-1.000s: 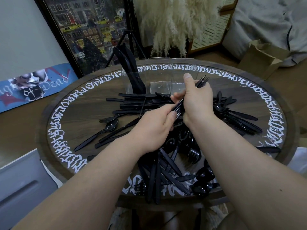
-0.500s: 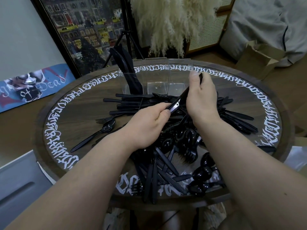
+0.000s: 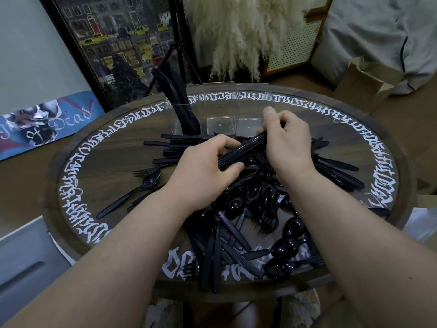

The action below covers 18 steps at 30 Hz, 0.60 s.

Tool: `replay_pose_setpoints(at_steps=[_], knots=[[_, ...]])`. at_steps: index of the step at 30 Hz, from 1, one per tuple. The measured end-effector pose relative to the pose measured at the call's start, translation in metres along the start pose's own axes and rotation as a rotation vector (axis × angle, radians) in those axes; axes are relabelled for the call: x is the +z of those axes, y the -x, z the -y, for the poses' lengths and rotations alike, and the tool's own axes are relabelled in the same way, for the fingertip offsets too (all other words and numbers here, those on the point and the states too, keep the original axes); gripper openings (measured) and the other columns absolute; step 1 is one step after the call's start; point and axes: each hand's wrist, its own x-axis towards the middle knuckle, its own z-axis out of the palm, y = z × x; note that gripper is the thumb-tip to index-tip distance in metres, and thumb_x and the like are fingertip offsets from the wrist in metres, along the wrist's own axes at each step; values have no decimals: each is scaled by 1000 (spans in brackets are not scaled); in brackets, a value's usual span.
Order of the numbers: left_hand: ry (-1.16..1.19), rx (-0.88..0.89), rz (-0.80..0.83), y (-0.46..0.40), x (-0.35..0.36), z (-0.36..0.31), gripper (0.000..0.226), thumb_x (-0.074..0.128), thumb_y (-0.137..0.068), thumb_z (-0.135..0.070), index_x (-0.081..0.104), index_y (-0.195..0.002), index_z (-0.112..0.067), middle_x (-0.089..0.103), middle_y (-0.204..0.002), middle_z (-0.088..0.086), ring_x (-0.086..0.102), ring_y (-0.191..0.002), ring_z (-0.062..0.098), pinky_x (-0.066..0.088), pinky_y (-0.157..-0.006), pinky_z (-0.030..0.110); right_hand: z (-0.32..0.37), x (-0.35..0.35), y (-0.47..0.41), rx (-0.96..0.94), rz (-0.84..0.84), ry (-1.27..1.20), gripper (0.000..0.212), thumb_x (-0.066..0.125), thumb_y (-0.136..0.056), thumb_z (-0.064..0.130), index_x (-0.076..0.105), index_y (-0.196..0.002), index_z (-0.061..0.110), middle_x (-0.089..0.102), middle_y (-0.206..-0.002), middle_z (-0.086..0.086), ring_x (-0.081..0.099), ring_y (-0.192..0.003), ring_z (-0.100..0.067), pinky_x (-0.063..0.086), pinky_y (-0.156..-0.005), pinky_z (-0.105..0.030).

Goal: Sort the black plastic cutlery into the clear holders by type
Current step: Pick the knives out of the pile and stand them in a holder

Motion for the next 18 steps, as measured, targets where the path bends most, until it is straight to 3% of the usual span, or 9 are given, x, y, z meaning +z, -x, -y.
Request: replay_pose_setpoints(at_steps=[3,6,9,13,16,18], knots=[[21,11,-1,1,2,-1,25,73,-82,-25,63,-104,-33,68,-91,-22,62,-86,-9,47,-84,15,-3,-2,-1,-59,-9,51,36,52,-94,33,41,-63,19,45,-59,8,41,-56,-8,36,-57,-28],[-29,-83,-22,-1,-1,1,21,68,-78,-49,64,-93,-35,68,-84,-21,62,-81,-6,48,-77,17,-2,-4,-3,-82,-85,66,36,53,-94,29,38,-62,20,43,-59,8,38,-55,-6,33,-55,-24],[6,-191,-41,-3,-4,4,37,56,-82,-62,69,-85,-28,67,-73,-11,60,-72,1,46,-68,22,-3,-9,-5,-81,-164,85,36,54,-94,32,39,-63,22,43,-61,11,39,-57,-5,31,-55,-19],[194,-274,-101,-7,5,6,61,42,-93,-55,61,-85,2,60,-72,18,53,-66,31,48,-70,37,-3,-8,1,-110,-133,96,33,54,-95,32,39,-68,22,42,-64,12,39,-58,0,34,-59,-9],[326,-333,-188,-12,6,4,30,49,-91,-36,67,-81,-14,67,-88,23,62,-75,39,53,-72,46,-3,-4,4,-105,-111,64,22,54,-95,30,43,-80,18,43,-71,13,40,-61,3,35,-61,-5],[266,-265,-219,-11,2,1,21,50,-96,-27,68,-85,-25,69,-84,16,61,-72,29,51,-67,35,-4,-2,3,-89,-123,50,20,53,-95,29,45,-83,17,45,-73,13,41,-63,2,35,-61,-5]])
